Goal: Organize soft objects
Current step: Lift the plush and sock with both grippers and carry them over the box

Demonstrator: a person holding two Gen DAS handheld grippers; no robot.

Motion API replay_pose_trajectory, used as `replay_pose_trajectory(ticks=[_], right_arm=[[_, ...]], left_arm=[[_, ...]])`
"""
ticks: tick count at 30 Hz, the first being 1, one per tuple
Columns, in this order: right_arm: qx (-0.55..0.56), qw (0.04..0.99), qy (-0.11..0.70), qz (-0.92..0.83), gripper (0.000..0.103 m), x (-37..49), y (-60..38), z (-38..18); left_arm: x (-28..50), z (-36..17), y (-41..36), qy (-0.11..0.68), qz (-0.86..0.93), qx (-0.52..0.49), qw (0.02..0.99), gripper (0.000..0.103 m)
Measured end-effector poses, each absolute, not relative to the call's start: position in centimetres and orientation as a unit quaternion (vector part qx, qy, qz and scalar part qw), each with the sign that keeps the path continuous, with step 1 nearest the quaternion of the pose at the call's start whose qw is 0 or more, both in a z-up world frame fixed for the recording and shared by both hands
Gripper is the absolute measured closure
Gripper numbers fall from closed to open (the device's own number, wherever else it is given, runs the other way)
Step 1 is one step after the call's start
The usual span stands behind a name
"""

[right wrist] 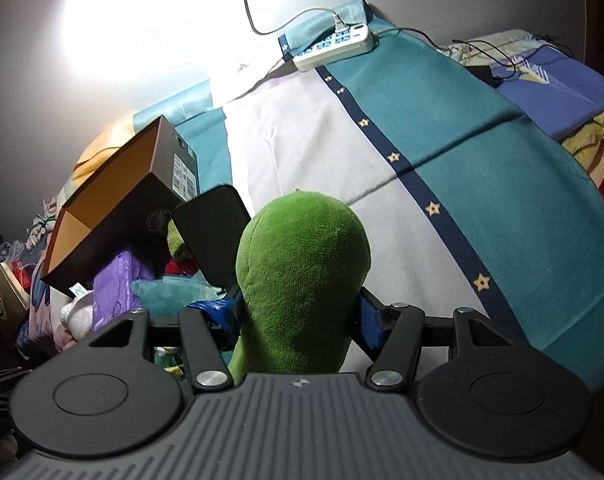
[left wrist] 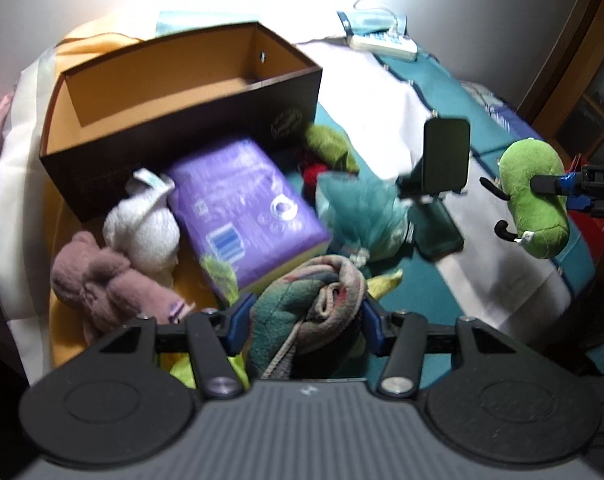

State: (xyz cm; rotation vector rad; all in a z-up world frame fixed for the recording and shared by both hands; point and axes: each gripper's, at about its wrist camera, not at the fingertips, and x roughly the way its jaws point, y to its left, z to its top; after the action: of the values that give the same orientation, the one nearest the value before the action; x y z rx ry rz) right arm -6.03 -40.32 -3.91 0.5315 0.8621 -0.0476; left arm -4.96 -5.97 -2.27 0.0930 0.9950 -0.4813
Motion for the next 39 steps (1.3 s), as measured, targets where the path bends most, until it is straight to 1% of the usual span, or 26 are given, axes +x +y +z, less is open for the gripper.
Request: replay_pose_trajectory(ticks=[6,12,18,22,28,31,34,39], right_arm=[[0.239,0.896,0.374,0.019,0.060,-3.9,-41.1,-0.4],[0.221,0.913,0.330,0.090,0.060,0.0,-41.3,3.8],[0.186,0.924,0.292,0.164,0.060,4.6,-39.5,8.5],[0.162,0.926,0.283,0.189,0.060,7.7,-37.3,11.0],[0.102,0.938,0.268,0.195,0.060,11.9,-33.2,13.9],[0.076,0.942,0.266,0.192,0.060,13.8,-31.1,14.6],[0.052,0.944,0.266,0.188,0.060,15.5,-28.8,14.2],[0.033,0.936,0.303,0.178,0.060,18.5,-24.8,10.3]], left_arm=[[-2.9,1.7,-5.7,0.437,-0.214,0.009,0.874,0.049],[0.6,5.9,-4.4,0.398,-0.169,-0.013,0.902,0.048],[4.2,9.6,-3.0,0.353,-0.118,0.003,0.928,0.048],[7.3,10.9,-1.7,0.348,-0.093,0.010,0.933,0.048],[11.1,13.0,0.1,0.327,-0.075,0.046,0.941,0.048],[13.0,13.5,0.8,0.325,-0.070,0.067,0.941,0.048],[14.8,12.9,1.6,0.329,-0.063,0.074,0.939,0.048],[17.9,9.2,2.1,0.362,-0.066,0.051,0.928,0.048]])
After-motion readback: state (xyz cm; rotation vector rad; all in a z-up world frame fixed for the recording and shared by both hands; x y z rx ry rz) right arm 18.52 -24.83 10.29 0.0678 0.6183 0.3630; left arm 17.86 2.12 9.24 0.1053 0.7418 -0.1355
